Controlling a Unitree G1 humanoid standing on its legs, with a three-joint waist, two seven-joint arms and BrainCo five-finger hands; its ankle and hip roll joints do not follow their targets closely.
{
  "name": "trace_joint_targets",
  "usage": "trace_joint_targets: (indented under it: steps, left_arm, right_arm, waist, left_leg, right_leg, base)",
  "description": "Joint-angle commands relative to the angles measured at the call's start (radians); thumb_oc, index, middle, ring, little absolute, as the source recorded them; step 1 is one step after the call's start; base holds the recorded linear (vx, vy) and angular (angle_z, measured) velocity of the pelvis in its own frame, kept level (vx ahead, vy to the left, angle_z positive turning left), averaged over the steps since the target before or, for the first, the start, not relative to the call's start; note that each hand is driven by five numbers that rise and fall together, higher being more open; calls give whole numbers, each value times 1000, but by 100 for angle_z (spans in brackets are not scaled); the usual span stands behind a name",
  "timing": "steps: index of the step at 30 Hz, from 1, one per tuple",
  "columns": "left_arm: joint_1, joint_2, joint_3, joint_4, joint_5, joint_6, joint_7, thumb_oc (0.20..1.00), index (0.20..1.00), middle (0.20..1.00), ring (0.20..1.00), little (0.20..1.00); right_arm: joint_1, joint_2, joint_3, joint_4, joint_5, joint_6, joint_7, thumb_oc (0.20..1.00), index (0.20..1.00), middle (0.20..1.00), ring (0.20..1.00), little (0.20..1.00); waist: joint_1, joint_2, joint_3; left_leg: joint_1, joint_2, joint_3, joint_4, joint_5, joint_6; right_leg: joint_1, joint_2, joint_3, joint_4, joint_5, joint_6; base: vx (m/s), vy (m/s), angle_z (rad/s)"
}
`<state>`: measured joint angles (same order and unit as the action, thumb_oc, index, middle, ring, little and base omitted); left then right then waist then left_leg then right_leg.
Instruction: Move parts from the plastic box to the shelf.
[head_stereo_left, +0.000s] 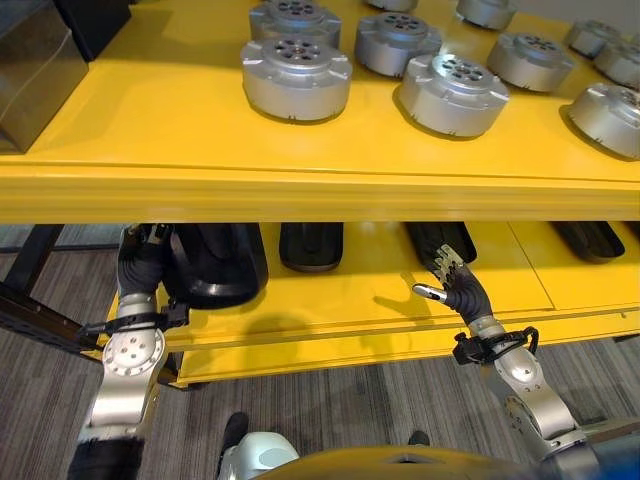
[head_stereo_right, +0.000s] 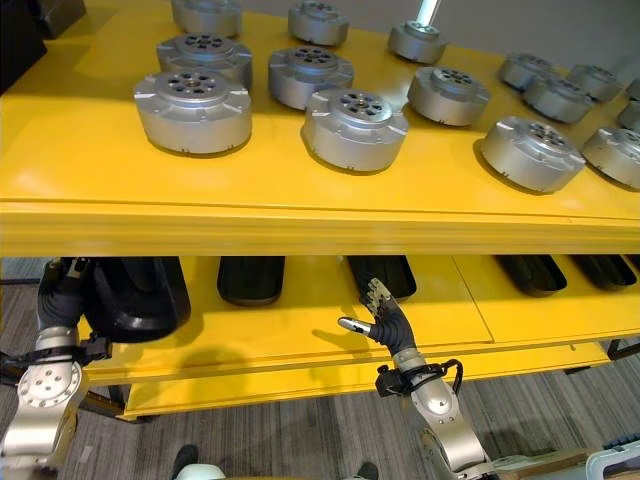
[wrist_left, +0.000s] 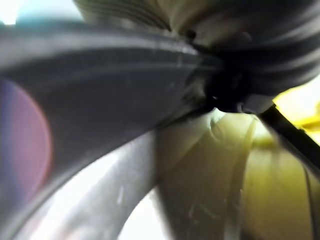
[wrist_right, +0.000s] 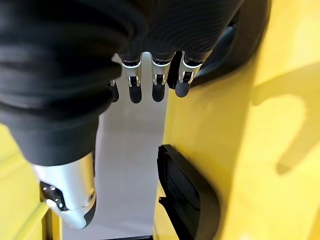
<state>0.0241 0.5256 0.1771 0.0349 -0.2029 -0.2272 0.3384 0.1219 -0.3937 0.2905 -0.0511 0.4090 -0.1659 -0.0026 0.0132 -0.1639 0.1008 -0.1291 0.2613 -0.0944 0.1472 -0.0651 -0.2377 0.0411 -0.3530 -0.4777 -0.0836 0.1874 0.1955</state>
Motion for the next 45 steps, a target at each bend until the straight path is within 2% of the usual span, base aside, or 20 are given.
trace_joint_targets:
  steps: [1, 5, 9, 10, 16, 21, 24, 34, 40, 45]
  left_arm:
    - [-110, 69, 3, -16, 23, -55, 59, 200, 200, 200, 200, 200]
    - [-296, 118, -86, 95, 61, -34, 121, 200, 200, 200, 200, 200]
    - [-487, 168, -136, 198, -8, -39, 185, 200, 200, 200, 200, 200]
    - [-519, 179, -142, 209, -22, -40, 198, 200, 200, 200, 200, 200]
    - [-689, 272, -187, 281, -33, -31, 244, 200, 200, 200, 200, 200]
    - [-814, 358, -260, 350, -27, -12, 242, 200, 200, 200, 200, 200]
    - [-836, 384, -268, 364, -9, -1, 246, 200, 200, 200, 200, 200]
    - [-856, 449, -287, 431, -7, 33, 222, 200, 200, 200, 200, 200]
    - [-895, 442, -316, 505, -46, 41, 198, 200, 200, 200, 200, 200]
    - [-877, 397, -300, 559, -100, 47, 181, 200, 200, 200, 200, 200]
  right_arm:
    - [-54, 9, -20, -19, 9, -44, 6, 1000, 1000, 1000, 1000, 1000]
    - [-110, 20, 20, -6, 26, -55, -7, 1000, 1000, 1000, 1000, 1000]
    - [-178, 17, 63, -14, 51, -73, -36, 1000, 1000, 1000, 1000, 1000]
    - [-187, 14, 70, -12, 50, -75, -42, 1000, 1000, 1000, 1000, 1000]
    - [-210, 6, 71, -27, 63, -94, -62, 1000, 1000, 1000, 1000, 1000]
    - [-202, -7, 57, -43, 69, -103, -57, 1000, 1000, 1000, 1000, 1000]
    - [-205, -15, 44, -50, 75, -109, -55, 1000, 1000, 1000, 1000, 1000]
    - [-168, -41, 22, -59, 76, -103, -36, 1000, 1000, 1000, 1000, 1000]
    - [-155, -60, 21, -55, 72, -98, -20, 1000, 1000, 1000, 1000, 1000]
    - [-155, -63, 28, -57, 75, -93, -15, 1000, 1000, 1000, 1000, 1000]
  waist:
    - [-6, 17, 28]
    - [-20, 0, 97]
    - [-38, -5, 179]
    - [-39, 2, 185]
    - [-48, 5, 225]
    - [-64, 24, 227]
    - [-66, 32, 224]
    - [-73, 50, 189]
    - [-83, 55, 179]
    - [-87, 55, 179]
  left_leg:
    - [46, -140, 117, 4, -49, 193]
    - [-68, -142, 109, 138, -77, 200]
    - [-205, -129, 101, 297, -120, 212]
    - [-221, -117, 93, 326, -149, 206]
    - [-372, -124, 69, 454, -183, 219]
    - [-534, -145, 35, 553, -202, 237]
    - [-603, -155, 23, 595, -207, 246]
    - [-704, -170, 2, 630, -210, 261]
    - [-741, -171, -4, 632, -204, 262]
    - [-748, -166, -1, 635, -202, 261]
  right_leg:
    - [-41, -26, 62, 219, -92, 4]
    - [-115, -40, 94, 279, -87, -2]
    - [-225, -57, 128, 365, -95, -14]
    - [-242, -50, 143, 391, -113, 0]
    - [-357, -50, 154, 474, -155, -13]
    - [-501, -51, 161, 576, -218, -33]
    - [-568, -51, 169, 623, -241, -39]
    - [-670, -53, 169, 685, -266, -46]
    - [-708, -51, 176, 692, -268, -50]
    - [-723, -48, 184, 701, -273, -53]
  base:
    - [-89, 16, 2]
    - [-167, 26, -1]
    - [-169, 35, 4]
    - [-103, 31, 0]
    - [-88, 21, 4]
    - [-97, 34, 19]
    - [-67, 35, 7]
    - [-16, 11, 0]
    - [-19, 21, 2]
    - [0, 0, 0]
